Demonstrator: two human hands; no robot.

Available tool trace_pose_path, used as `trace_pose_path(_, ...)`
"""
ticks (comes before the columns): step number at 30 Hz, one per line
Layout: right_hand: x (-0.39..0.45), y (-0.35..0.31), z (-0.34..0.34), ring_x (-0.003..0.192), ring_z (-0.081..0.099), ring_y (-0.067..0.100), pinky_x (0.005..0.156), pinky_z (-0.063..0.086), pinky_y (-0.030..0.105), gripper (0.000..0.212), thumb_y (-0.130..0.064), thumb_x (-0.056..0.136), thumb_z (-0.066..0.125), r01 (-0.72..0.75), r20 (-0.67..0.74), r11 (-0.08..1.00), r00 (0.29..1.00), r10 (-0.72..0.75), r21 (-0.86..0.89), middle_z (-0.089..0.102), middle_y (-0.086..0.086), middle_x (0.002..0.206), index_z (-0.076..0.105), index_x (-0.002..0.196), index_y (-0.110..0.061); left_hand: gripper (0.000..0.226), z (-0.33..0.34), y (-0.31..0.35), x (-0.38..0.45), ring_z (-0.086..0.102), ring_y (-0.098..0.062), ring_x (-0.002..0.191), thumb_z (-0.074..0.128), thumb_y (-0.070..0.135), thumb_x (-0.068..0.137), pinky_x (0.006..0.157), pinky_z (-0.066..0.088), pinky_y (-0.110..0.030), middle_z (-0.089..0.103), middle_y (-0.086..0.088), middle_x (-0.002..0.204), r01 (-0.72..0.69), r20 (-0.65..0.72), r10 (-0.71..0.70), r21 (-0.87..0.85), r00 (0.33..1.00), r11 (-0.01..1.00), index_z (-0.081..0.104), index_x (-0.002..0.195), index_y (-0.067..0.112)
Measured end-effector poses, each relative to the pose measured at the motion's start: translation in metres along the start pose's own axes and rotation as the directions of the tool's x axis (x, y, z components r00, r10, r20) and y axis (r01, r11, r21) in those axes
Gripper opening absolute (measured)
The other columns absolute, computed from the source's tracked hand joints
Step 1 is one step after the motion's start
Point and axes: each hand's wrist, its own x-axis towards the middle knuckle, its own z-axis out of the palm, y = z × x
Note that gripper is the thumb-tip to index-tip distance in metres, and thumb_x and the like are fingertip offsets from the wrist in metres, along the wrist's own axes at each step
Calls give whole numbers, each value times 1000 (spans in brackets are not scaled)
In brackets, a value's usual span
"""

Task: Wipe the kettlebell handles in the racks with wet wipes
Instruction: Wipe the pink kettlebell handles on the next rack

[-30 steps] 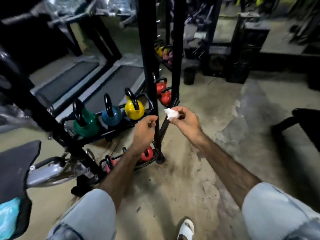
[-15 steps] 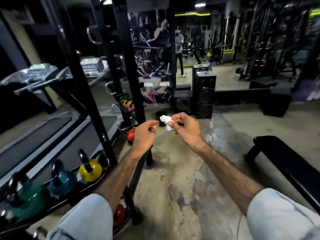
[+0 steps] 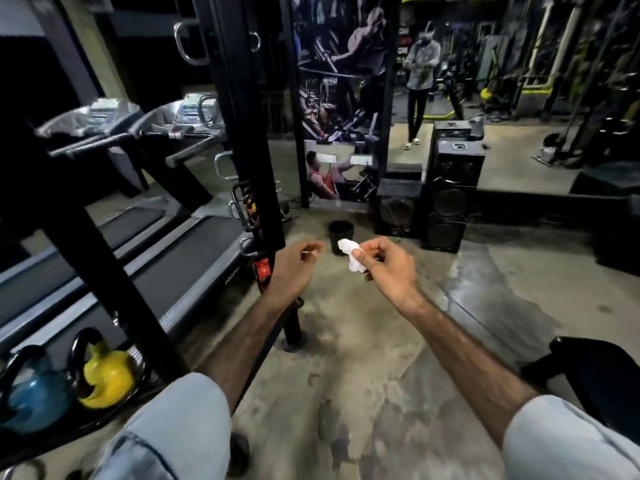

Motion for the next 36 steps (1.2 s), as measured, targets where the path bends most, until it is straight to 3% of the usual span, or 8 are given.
trace_pose_path(3, 68, 34, 2, 65, 71, 21, 62, 61, 39, 12, -30, 81, 78, -27, 36, 999, 999, 25, 44, 74, 2, 75, 67, 80, -25, 24, 31, -19, 52, 64, -8, 89, 54, 5, 90, 86, 56, -39, 71, 5, 98, 29, -35, -29, -11, 999, 1000, 69, 105, 17)
trace_pose_path(10, 245, 77, 20, 68, 72, 14, 58, 59, 28, 16, -27, 80, 80, -3, 175, 999, 985, -2, 32, 73, 1, 79, 65, 79, -22, 23, 96, -77, 200, 66, -12, 90, 55, 3, 91, 85, 56, -37, 70, 3, 99, 95, -123, -102, -66, 987, 993, 67, 104, 16)
trace_pose_path(17, 415, 106, 53, 70, 71, 17, 56, 58, 28, 18, -27, 82, 78, -23, 317, 995, 949, -7, 93, 72, 0, 86, 67, 87, -14, 30, 124, -106, 336, 58, 18, 78, 50, -8, 87, 77, 42, 0, 68, 3, 97, 126, -225, -108, 67, 968, 990, 68, 107, 7)
trace_pose_path(22, 525, 151, 97, 68, 72, 16, 54, 59, 36, 24, -28, 82, 78, -15, 445, 986, 893, -63, 169, 72, 5, 83, 64, 90, -9, 25, 147, -168, 420, 64, 3, 93, 56, 4, 90, 89, 52, -21, 71, 5, 103, 236, -334, -199, 75, 921, 969, 69, 106, 18)
trace_pose_path(25, 604, 184, 129, 75, 71, 20, 58, 61, 42, 20, -28, 84, 75, 25, 553, 980, 823, -132, 197, 71, 4, 87, 65, 89, -11, 28, 170, -206, 478, 67, -11, 96, 55, 2, 89, 90, 54, -40, 71, 3, 104, 310, -420, -275, 17, 865, 951, 69, 106, 19)
trace_pose_path(28, 671, 214, 159, 81, 68, 19, 66, 59, 50, 17, -41, 79, 74, 26, 622, 984, 772, -131, 176, 68, -8, 84, 66, 79, -26, 28, 195, -231, 521, 68, -14, 90, 55, 5, 88, 87, 55, -45, 72, 1, 102, 407, -519, -355, -15, 778, 913, 68, 105, 22)
trace_pose_path(31, 734, 234, 192, 81, 69, 17, 71, 58, 51, 21, -48, 73, 73, 34, 728, 988, 673, -135, 152, 69, -7, 81, 65, 79, -29, 22, 213, -237, 561, 69, -16, 91, 59, 4, 87, 90, 54, -39, 73, -4, 100, 478, -622, -389, -26, 680, 878, 69, 105, 13)
trace_pose_path(36, 796, 243, 255, 73, 66, 6, 75, 57, 38, 12, -29, 80, 77, 4, 835, 984, 528, -152, 177, 71, -10, 77, 66, 75, -30, 18, 217, -254, 608, 66, -4, 89, 62, 10, 89, 82, 49, -12, 73, 1, 97, 611, -716, -470, -77, 516, 788, 70, 105, 12)
